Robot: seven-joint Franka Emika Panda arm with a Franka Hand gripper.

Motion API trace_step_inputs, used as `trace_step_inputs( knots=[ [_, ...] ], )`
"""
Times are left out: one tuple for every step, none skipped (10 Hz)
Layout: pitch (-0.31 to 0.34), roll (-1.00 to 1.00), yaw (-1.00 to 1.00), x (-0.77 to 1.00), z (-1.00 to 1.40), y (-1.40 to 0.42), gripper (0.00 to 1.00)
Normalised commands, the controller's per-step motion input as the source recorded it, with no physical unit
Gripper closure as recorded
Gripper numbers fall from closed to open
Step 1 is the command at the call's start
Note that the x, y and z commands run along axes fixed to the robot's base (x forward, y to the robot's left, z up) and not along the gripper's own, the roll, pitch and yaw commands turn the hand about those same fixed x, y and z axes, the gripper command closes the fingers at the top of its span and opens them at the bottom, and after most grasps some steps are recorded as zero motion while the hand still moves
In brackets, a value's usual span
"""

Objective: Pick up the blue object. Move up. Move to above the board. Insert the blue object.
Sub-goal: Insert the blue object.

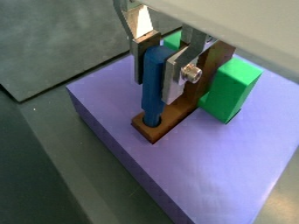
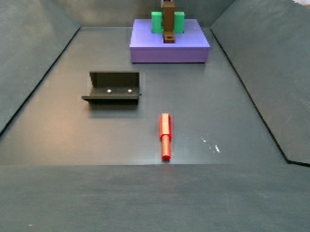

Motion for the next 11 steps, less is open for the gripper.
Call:
trace_step_inputs(
  knots=[
    [-0.036, 0.02, 0.0, 0.0, -0.32, 0.0, 1.0],
    [-0.021, 0.03, 0.0, 0.03, -0.3, 0.0, 1.0],
    [-0.026, 0.06, 0.0, 0.03, -0.34, 0.0, 1.0],
    [0.0, 0.06, 0.0, 0.17, -0.24, 0.0, 1.0],
    [0.003, 0.12, 0.0, 0.3, -0.2, 0.0, 1.0],
    [0.026, 0.34, -0.05, 0.18, -0.32, 0.0, 1.0],
    [0.017, 0.31, 0.0, 0.13, -0.31, 0.0, 1.0],
    [0.0, 0.19, -0.01, 0.03, -0.29, -0.06, 1.0],
    [0.0, 0.14, -0.02, 0.0, -0.3, -0.05, 1.0],
    [0.0, 0.11, 0.0, 0.0, 0.0, -0.04, 1.0],
    [0.0, 0.0, 0.0, 0.0, 0.0, 0.0, 1.0]
  ],
)
